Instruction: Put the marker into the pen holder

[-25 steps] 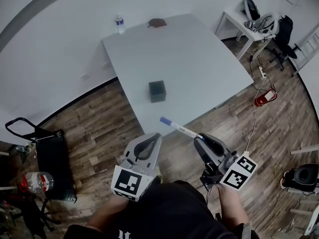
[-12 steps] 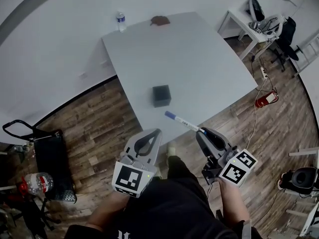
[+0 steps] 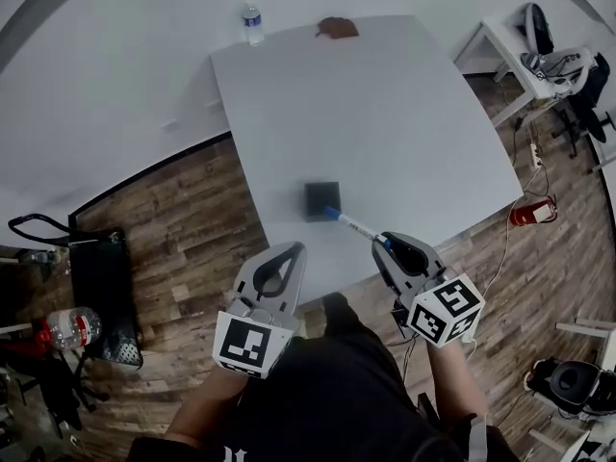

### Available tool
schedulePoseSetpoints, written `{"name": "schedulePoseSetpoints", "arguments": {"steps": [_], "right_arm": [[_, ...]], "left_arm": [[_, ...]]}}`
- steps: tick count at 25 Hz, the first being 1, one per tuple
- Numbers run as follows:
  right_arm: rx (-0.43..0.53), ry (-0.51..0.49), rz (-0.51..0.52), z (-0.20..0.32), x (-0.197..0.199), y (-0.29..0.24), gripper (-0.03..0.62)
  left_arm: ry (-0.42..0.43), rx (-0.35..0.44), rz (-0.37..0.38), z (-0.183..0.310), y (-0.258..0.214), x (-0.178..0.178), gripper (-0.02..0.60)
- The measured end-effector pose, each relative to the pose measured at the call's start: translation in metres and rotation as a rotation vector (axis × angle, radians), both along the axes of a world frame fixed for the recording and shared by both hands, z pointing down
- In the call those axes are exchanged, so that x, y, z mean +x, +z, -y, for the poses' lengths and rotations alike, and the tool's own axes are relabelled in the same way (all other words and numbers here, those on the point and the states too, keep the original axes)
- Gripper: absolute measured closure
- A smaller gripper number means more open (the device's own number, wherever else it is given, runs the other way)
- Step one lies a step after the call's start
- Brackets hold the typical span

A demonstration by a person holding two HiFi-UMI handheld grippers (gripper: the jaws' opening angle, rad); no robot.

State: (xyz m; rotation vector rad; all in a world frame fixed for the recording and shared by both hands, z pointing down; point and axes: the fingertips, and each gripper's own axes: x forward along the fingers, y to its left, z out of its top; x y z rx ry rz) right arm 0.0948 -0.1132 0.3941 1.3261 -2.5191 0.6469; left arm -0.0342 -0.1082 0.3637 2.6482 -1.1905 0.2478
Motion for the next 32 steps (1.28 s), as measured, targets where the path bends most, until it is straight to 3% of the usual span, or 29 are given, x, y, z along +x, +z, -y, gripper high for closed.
{"name": "schedulePoseSetpoints", "arguments": {"steps": [8, 15, 24, 32], "right_arm": [[-0.123, -0.282, -0.259, 0.065, -0.016, 0.073, 0.52], [-0.15, -0.521, -0.487, 0.088, -0.043, 0.135, 0.52], [-0.132, -0.561, -0.633, 0.104, -0.057, 0.196, 0.52], [-0.131, -0.57, -0.658, 0.106, -0.068, 0.216, 0.52]], "left_arm": [[-0.134, -0.062, 0.037, 0.05, 0.018, -0.002, 0.575], [-0.238, -0.132, 0.064, 0.067, 0.039, -0.016, 0.577], [-0.33, -0.184, 0.081, 0.072, 0.054, -0.032, 0.575], [-0.371, -0.207, 0.089, 0.072, 0.058, -0.041, 0.575]]}}
